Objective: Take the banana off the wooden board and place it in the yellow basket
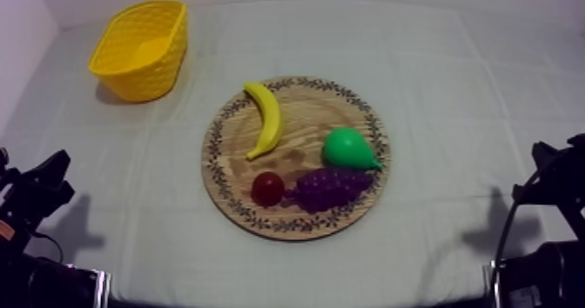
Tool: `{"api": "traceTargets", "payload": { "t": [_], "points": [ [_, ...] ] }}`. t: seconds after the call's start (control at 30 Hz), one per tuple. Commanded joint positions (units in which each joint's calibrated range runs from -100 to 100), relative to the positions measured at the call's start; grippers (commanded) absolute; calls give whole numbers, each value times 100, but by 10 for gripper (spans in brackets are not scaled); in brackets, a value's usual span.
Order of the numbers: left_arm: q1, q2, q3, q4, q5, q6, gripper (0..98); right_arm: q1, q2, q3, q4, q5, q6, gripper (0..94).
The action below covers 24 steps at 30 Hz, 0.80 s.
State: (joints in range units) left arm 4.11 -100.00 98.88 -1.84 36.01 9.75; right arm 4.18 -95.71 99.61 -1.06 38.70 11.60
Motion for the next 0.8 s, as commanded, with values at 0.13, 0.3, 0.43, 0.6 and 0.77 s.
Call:
{"api": "traceTargets", "payload": {
  "t": [0.13,0.3,0.43,0.6,0.77],
  "points": [
    [-45,0,68,-4,-262,-535,1,3,-5,5,1,1,-5,4],
    [-45,0,68,-4,-262,-519,1,3,-5,5,1,1,-5,4],
    [-45,0,68,-4,-262,-512,1,3,-5,5,1,1,-5,4],
    [-45,0,68,-4,-262,-497,1,3,-5,5,1,1,-5,4],
    [-45,0,68,-4,-262,-501,1,3,-5,5,1,1,-5,4]
  ]
}}
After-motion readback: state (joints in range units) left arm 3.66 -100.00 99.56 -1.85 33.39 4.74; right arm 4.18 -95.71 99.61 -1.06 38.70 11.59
